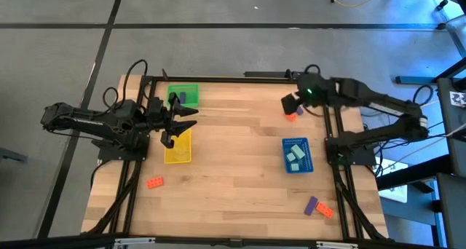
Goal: Sort & place blocks by color
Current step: Put the top violet block into the green bin
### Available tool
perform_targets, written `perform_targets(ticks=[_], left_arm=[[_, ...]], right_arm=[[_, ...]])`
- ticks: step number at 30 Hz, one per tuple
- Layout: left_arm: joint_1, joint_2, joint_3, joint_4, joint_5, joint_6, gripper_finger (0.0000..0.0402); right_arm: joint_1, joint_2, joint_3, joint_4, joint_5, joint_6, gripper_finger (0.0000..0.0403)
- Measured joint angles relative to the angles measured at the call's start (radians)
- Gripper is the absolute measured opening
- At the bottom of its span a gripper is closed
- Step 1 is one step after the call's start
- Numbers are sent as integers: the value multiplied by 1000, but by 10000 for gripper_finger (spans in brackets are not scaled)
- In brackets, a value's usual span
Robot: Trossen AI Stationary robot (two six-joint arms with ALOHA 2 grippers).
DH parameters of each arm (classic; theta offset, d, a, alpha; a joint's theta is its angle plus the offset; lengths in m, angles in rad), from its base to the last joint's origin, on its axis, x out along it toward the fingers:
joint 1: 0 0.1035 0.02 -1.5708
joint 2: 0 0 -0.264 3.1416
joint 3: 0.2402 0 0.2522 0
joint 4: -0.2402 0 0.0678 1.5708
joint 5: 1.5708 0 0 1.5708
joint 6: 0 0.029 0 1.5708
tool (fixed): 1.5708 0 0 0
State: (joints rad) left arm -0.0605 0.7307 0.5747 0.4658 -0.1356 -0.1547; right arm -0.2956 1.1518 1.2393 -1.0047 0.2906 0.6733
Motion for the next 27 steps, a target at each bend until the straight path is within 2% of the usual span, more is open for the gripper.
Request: perform_targets(ticks=[3, 6, 12, 18, 21, 27], left_arm=[[0, 0, 0, 0, 0, -1, 178], [0, 0, 0, 1, -1, -2, 178], [0, 0, 0, 31, -8, -2, 178], [0, 0, 0, 59, -30, -1, 178], [0, 0, 0, 63, -37, 0, 178], [0, 0, 0, 68, -45, 0, 178]], right_arm=[[-153, 61, -6, -82, -60, -79, 318], [-265, 111, -69, -118, -69, -100, 318], [-423, 196, -282, 65, -181, -162, 318], [-499, 294, -426, 275, -190, -160, 318], [-507, 348, -435, 365, -183, -162, 318], [-514, 456, -416, 416, -144, -163, 318]])
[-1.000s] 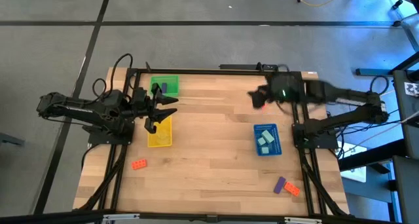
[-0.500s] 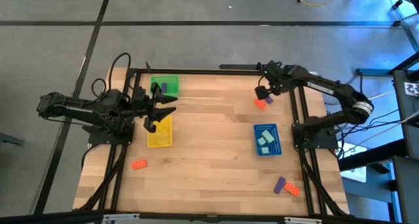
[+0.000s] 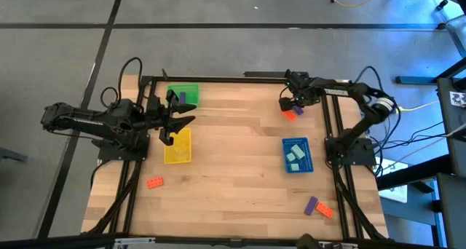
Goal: Sort & place blocks by color
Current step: Put the top violet block into the green bin
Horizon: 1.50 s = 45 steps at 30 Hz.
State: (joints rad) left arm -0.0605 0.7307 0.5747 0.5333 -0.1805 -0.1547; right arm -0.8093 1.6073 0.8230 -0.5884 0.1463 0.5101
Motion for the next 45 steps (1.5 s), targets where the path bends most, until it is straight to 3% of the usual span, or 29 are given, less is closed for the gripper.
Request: perform_targets(ticks=[6, 9, 20, 24, 29, 33, 36, 40, 45], left_arm=[[0, 0, 0, 5, -20, 0, 178], [0, 0, 0, 8, -20, 0, 178], [0, 0, 0, 19, -32, 1, 178], [0, 0, 0, 22, -40, 1, 178], [0, 0, 0, 22, -63, 1, 178], [0, 0, 0, 22, -98, 1, 178], [0, 0, 0, 20, -91, -23, 178], [1, 0, 0, -35, -88, -99, 178], [2, 0, 0, -106, -54, -106, 178]], right_arm=[[-1, 63, 7, -1, -1, -25, 315], [-10, 68, 7, 0, -8, -45, 295], [-32, 58, 4, 2, -26, -99, 109], [-22, -6, -8, -13, 6, -163, 106], [21, -217, -2, 82, -44, -208, 106], [113, -402, -3, 252, -173, -173, 106], [237, -495, -27, 487, -249, -145, 106], [428, -536, -51, 768, -253, -79, 106], [657, -509, -52, 958, -193, -94, 106]])
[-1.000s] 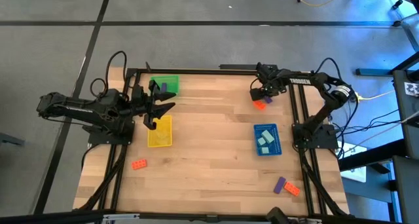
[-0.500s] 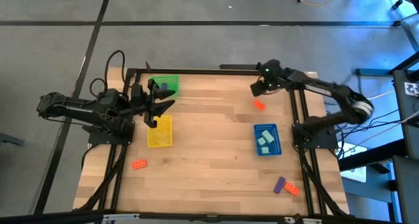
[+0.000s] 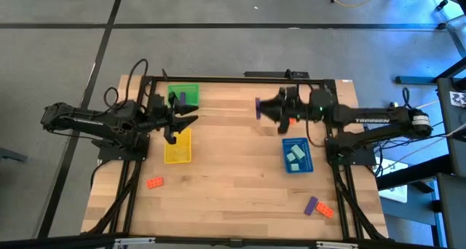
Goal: Sort & place blocks by color
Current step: Put the top violet block into the green bin
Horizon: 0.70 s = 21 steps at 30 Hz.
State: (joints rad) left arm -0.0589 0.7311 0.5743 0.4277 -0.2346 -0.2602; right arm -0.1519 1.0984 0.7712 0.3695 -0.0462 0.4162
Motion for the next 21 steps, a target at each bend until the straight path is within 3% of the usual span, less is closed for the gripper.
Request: perform_targets(ticks=[4, 8, 17, 21], left_arm=[[0, 0, 0, -20, 82, -4, 178], [0, 1, 0, -31, 150, -51, 178], [0, 3, 0, -32, 147, -52, 178], [0, 48, 0, -28, 93, -89, 178]], right_arm=[[116, 15, 0, 29, 132, -23, 106], [186, 15, 0, 32, 178, -31, 106], [240, 14, 0, 31, 180, -29, 106], [241, 52, 20, 32, 198, -34, 106]])
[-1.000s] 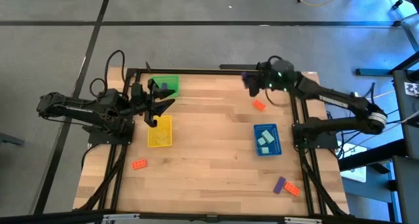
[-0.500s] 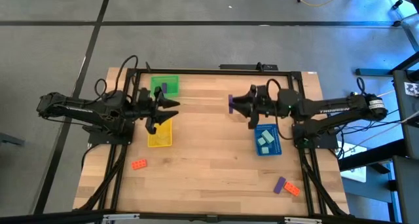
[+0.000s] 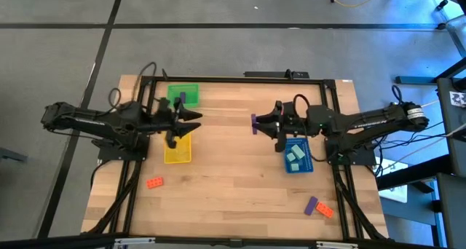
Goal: Sort & place blocks by color
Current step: Put the top violet block into the green bin
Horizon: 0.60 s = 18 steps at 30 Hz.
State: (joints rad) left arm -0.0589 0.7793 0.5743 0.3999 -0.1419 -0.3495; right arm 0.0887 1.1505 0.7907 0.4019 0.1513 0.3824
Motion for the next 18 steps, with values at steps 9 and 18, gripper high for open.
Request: perform_targets(ticks=[9, 18], left_arm=[[0, 266, 95, 40, 38, -55, 181], [0, 477, 253, 36, 93, -60, 204]], right_arm=[[0, 164, 149, 0, -22, -101, 106], [-3, 213, 190, -1, -67, -100, 106]])
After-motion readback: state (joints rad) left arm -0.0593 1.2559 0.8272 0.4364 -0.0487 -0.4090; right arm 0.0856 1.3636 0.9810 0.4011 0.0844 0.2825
